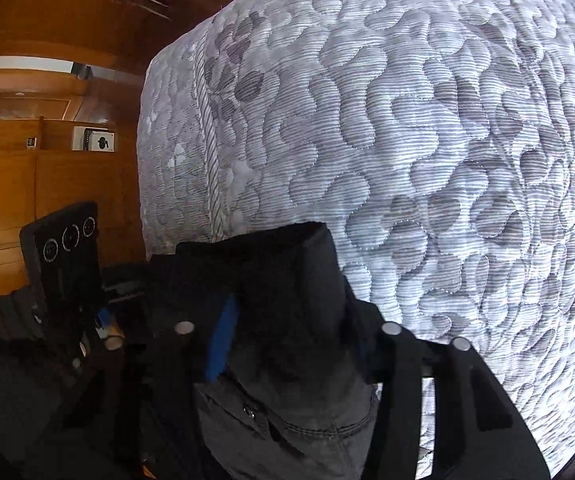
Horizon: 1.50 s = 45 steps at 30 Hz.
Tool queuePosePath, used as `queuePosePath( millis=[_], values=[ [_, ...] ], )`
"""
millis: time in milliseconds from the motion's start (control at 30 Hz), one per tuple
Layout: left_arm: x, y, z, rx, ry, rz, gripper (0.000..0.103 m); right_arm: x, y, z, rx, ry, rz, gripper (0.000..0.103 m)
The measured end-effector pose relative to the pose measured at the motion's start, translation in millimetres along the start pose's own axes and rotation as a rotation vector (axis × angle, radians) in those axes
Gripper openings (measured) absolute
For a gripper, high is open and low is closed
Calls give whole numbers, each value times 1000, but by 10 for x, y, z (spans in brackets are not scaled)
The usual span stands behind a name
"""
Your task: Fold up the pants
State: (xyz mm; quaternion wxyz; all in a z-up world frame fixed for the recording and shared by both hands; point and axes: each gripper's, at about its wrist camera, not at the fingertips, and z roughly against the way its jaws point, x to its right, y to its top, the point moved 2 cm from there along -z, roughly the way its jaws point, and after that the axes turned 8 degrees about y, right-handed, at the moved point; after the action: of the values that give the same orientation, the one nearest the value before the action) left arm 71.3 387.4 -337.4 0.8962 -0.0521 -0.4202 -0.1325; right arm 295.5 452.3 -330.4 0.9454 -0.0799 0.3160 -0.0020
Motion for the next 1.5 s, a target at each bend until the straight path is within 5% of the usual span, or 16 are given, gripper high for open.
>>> queuePosePath(
  millis=[100,200,333,800,1500],
  values=[
    [-27,67,1,5,-4,8,61,-48,-57,115,5,-10,10,33],
    [14,86,36,18,-6,-14,38,-79,-102,229,17,-33,6,33],
    [180,108,108,42,-37,-45,32,-146,-247,448,38,-57,13,33],
    [1434,-34,326,69,-98,-296,26,-814,-1078,1401,159,-256,1,29],
    [2887,-1760,718,-2,-185,-691,25,-1503,-3218,2147,402,-477,-137,21]
  ],
)
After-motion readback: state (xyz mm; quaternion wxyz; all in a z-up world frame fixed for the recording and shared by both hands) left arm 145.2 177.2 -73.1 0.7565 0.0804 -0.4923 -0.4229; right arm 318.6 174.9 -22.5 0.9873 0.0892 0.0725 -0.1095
